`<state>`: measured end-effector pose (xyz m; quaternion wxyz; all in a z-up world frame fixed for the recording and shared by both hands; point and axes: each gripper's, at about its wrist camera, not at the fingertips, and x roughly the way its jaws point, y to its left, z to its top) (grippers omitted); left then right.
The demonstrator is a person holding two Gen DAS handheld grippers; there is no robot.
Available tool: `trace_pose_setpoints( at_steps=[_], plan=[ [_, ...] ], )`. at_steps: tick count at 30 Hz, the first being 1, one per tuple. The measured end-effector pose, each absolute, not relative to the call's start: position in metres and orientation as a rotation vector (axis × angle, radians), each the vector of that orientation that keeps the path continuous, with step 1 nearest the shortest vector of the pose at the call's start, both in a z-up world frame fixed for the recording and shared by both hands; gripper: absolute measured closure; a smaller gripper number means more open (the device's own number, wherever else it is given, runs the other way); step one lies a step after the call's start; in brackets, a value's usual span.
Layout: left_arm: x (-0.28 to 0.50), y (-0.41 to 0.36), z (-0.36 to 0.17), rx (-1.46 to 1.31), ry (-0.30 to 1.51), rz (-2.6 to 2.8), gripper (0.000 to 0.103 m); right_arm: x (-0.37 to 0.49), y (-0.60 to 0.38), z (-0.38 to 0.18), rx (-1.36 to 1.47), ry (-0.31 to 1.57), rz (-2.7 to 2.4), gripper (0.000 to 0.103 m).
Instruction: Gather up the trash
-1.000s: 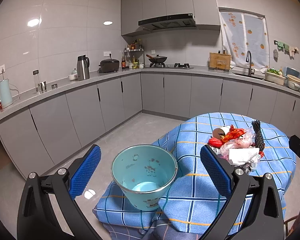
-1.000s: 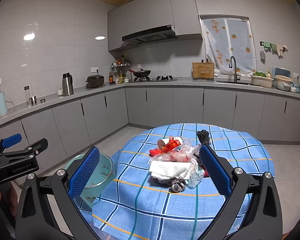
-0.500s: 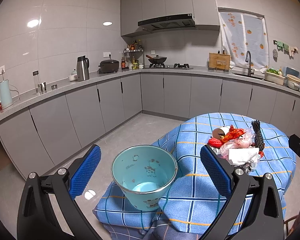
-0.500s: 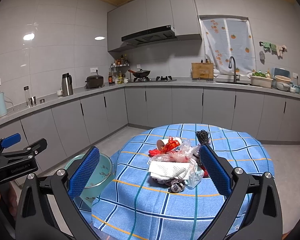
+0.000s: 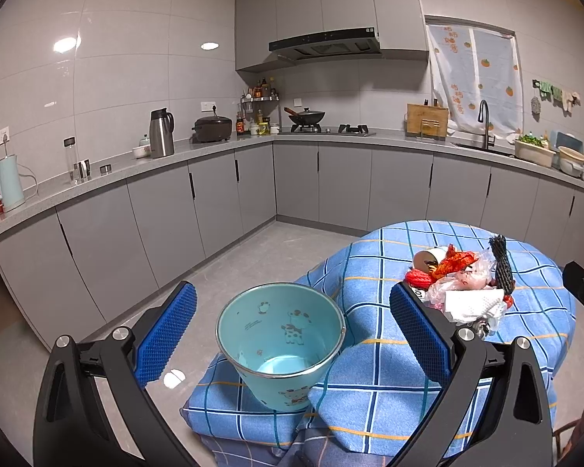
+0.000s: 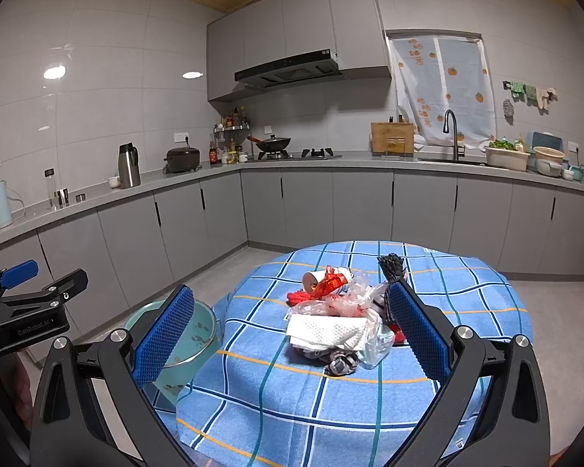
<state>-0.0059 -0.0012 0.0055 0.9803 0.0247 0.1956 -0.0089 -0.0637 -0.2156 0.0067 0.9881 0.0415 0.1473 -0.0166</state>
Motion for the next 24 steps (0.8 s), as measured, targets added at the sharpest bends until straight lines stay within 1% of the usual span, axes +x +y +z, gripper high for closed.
trace_pose_setpoints(
  at_steps=[24],
  plan=[
    [-0.0050, -0.0011, 0.0048, 0.060, 0.392, -0.021, 0.005, -0.0647, -0.2181, 0.0095, 0.086, 0.291, -0.042, 0.004]
  ],
)
